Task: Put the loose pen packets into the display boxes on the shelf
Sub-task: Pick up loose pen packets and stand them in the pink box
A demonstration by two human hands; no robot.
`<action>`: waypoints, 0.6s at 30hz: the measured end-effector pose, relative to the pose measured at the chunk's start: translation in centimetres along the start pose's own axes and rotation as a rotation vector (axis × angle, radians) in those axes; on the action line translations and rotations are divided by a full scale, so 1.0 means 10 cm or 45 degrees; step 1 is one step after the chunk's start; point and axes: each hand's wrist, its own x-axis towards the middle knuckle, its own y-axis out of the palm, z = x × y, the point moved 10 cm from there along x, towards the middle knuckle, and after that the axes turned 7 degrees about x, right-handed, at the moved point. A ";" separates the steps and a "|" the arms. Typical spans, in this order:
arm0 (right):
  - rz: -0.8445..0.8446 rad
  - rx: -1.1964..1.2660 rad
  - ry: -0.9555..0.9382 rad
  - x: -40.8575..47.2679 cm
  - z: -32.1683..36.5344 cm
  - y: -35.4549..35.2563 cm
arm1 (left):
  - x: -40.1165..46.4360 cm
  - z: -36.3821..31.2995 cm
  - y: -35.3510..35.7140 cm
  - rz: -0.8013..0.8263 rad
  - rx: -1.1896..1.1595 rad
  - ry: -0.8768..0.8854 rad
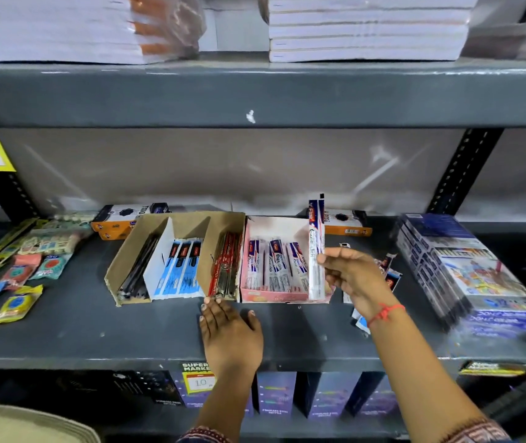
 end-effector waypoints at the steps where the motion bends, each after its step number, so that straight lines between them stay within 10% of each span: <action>1: 0.016 0.000 0.002 -0.02 -0.02 0.04 | 0.00 0.00 0.01 0.001 0.006 0.003; 18: -0.190 -0.265 -0.019 0.26 0.01 0.02 | 0.00 0.03 0.03 0.010 0.002 -0.011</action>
